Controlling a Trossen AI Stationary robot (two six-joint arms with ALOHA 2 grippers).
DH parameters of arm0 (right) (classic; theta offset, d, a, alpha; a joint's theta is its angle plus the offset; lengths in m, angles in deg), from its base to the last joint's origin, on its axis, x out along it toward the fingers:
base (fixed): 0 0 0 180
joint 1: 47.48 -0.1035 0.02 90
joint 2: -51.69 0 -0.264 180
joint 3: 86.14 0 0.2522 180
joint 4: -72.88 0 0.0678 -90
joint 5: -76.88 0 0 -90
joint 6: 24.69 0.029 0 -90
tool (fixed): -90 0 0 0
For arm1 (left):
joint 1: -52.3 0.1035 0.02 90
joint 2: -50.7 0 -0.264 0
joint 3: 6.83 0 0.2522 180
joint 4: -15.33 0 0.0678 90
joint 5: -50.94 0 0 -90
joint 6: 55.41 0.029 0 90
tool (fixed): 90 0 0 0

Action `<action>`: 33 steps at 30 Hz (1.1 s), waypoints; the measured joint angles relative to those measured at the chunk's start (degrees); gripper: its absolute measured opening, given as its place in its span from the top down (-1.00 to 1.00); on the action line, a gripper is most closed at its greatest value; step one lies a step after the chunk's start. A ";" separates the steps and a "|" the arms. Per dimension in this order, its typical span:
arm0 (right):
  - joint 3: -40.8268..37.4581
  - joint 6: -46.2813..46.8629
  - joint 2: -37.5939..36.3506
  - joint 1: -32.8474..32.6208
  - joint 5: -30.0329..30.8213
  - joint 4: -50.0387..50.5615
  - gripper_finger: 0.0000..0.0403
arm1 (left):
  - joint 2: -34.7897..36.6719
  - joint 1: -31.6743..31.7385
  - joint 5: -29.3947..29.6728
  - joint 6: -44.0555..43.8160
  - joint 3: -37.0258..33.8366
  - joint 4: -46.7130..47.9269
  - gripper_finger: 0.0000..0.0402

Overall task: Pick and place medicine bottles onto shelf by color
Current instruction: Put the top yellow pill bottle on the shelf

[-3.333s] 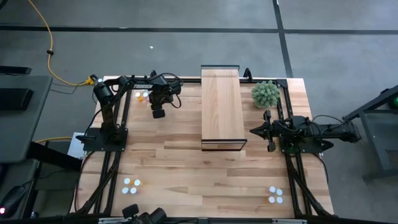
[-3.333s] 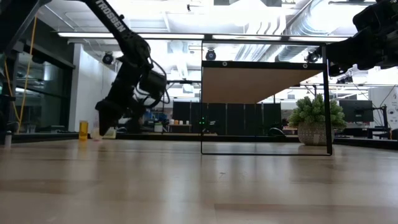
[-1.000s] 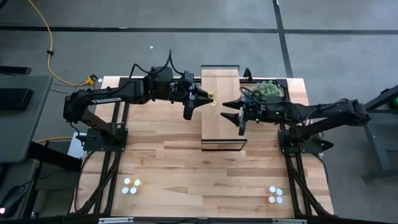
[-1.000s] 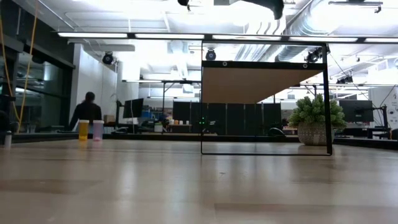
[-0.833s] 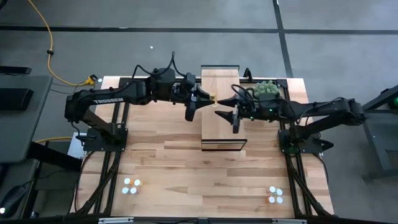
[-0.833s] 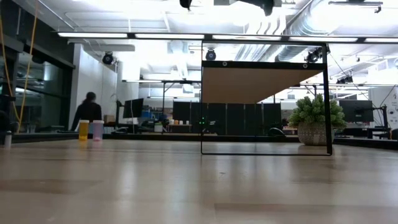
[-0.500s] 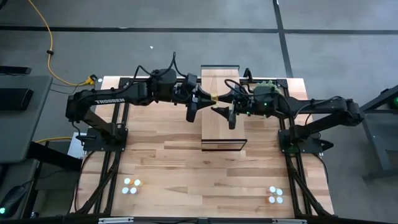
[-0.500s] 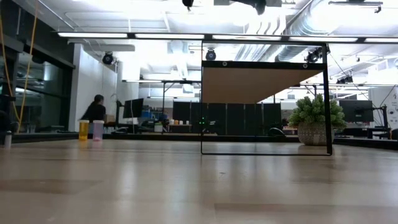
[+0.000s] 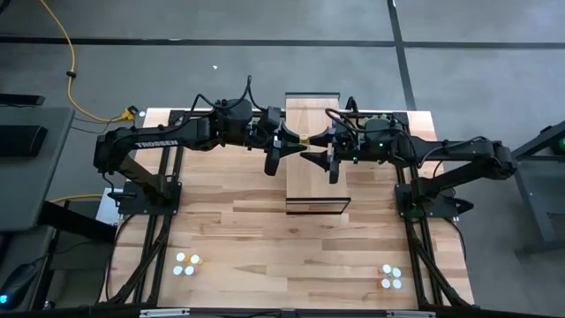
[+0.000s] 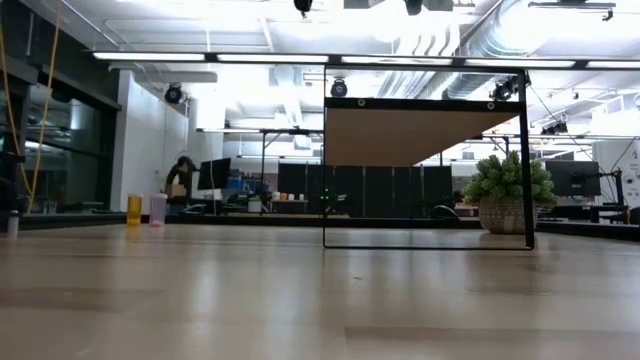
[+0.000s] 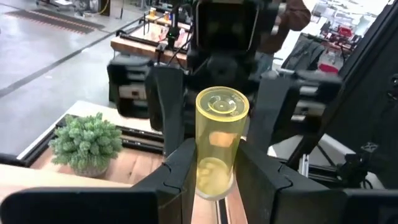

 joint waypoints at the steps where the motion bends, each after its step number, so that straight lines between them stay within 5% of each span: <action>1: 0.00 -0.04 -0.05 0.00 -0.15 0.83 0.01 | -0.06 0.03 0.00 -0.02 0.00 -0.19 0.57; 22: -0.11 -0.23 0.06 0.00 -0.29 -0.42 0.02 | -0.02 0.03 0.07 0.44 0.00 -2.58 0.57; 33: -0.15 -0.26 0.06 0.00 -0.28 -0.41 0.37 | -0.01 0.03 0.22 0.47 0.00 -2.60 0.57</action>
